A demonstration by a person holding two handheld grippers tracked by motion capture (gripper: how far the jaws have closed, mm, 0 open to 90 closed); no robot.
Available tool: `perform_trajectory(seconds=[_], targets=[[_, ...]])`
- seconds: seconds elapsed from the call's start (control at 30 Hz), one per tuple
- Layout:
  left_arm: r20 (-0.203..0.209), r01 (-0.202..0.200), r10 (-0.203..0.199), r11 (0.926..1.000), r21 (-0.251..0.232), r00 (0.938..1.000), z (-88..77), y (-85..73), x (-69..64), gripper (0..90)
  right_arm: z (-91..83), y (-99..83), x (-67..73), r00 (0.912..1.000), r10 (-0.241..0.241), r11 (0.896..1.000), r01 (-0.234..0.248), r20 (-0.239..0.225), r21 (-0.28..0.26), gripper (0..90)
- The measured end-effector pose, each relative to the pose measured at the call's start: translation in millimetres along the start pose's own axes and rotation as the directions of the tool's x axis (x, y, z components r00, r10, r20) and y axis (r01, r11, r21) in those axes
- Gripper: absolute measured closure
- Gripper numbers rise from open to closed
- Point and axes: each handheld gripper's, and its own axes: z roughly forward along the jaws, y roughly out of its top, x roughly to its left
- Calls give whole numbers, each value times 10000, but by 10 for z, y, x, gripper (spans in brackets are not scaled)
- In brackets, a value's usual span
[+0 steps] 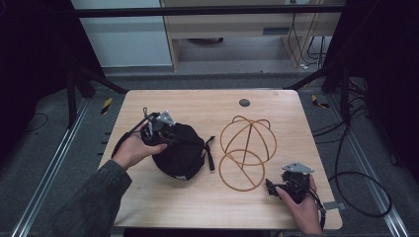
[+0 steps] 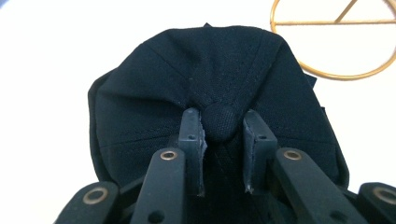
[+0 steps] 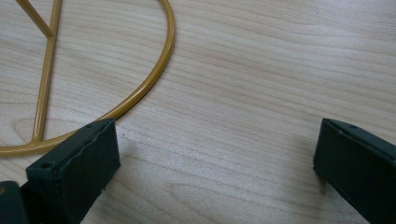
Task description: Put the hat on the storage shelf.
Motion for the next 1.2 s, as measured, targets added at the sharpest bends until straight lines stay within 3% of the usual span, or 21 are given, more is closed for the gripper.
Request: perform_trajectory(seconds=[0.3,0.57,0.87,1.2], targets=[[-8,-322,323,9966,-756,9995,-374,71,-129,730,0,0,0,10000,2,10000,-2,1,1,6],[-278,-608,571,9856,-1580,9980,-727,117,-284,731,0,0,0,10000,-7,10000,7,7,-3,6],[-549,-651,549,9765,-2054,9970,-1076,69,-365,732,-14,-11,12,10000,86,10000,-86,21,1,6],[-717,-845,675,9592,-2698,9951,-1399,108,-452,734,-19,-19,14,10000,39,10000,-39,46,-10,6]])
